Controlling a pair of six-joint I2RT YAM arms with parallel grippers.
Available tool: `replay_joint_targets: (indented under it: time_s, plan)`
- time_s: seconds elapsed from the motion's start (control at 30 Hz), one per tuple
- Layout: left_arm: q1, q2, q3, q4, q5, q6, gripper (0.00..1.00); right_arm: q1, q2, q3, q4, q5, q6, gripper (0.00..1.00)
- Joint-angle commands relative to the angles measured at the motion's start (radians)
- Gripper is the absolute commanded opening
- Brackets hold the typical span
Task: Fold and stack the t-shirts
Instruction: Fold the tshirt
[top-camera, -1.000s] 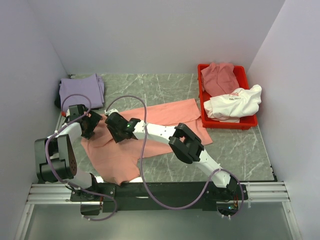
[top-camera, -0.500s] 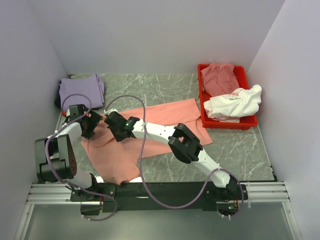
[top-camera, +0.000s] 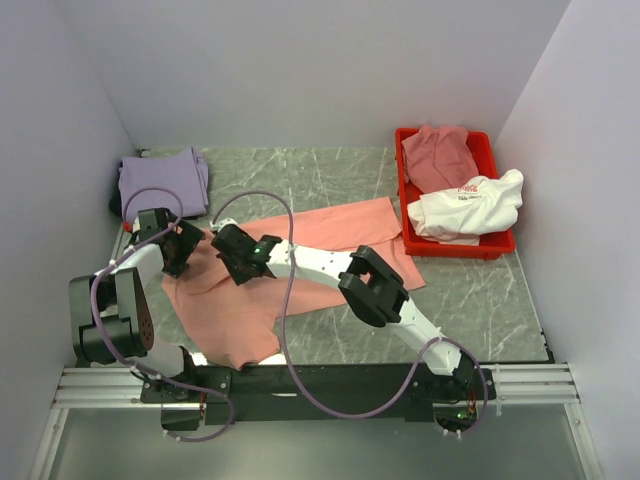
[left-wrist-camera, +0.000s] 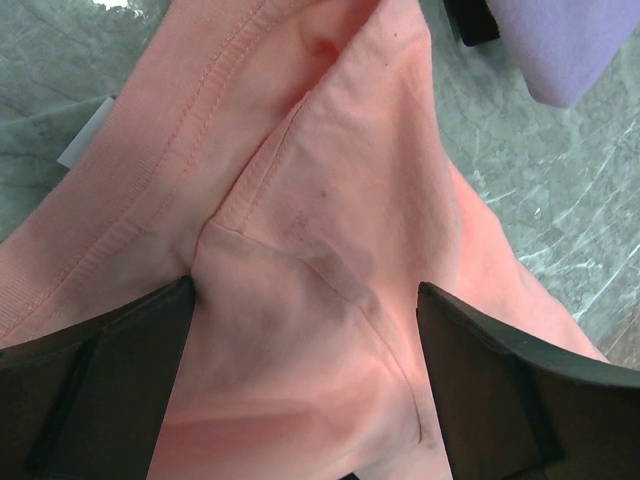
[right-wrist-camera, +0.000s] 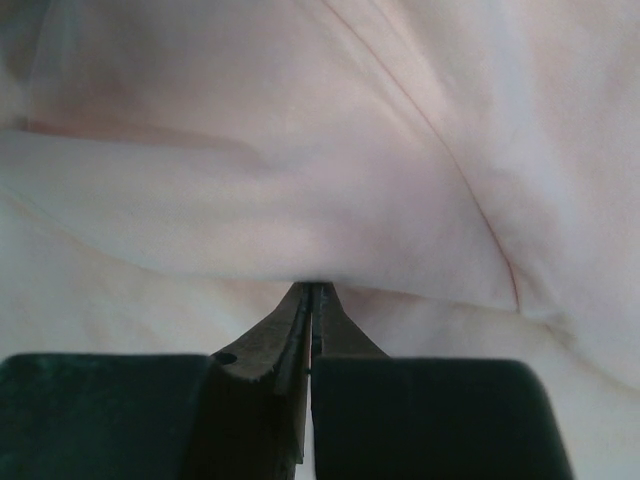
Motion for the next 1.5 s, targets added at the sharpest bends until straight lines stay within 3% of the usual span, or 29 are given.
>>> replay_joint_targets:
  time_s: [0.0, 0.4, 0.77, 1.3, 1.37, 1.47]
  plan:
    - [0.004, 0.018, 0.018, -0.027, -0.006, 0.02, 0.99, -0.001, -0.123, -0.066, 0.061, 0.004, -0.017, 0.0]
    - [0.004, 0.025, 0.018, -0.031, -0.01, 0.02, 1.0, 0.002, -0.183, -0.14, 0.081, -0.008, -0.008, 0.0]
    - [0.004, 0.038, 0.033, -0.055, -0.026, 0.02, 0.99, 0.003, -0.219, -0.128, -0.071, -0.067, 0.09, 0.0]
    - [0.004, 0.011, 0.036, -0.087, -0.03, 0.024, 0.99, 0.002, -0.277, -0.177, -0.119, -0.157, 0.148, 0.0]
    - [0.004, 0.008, 0.038, -0.093, -0.03, 0.027, 1.0, 0.003, -0.281, -0.174, -0.126, -0.146, 0.15, 0.06]
    - [0.004, -0.014, 0.03, -0.107, -0.03, 0.026, 0.99, 0.002, -0.285, -0.172, -0.123, -0.146, 0.139, 0.25]
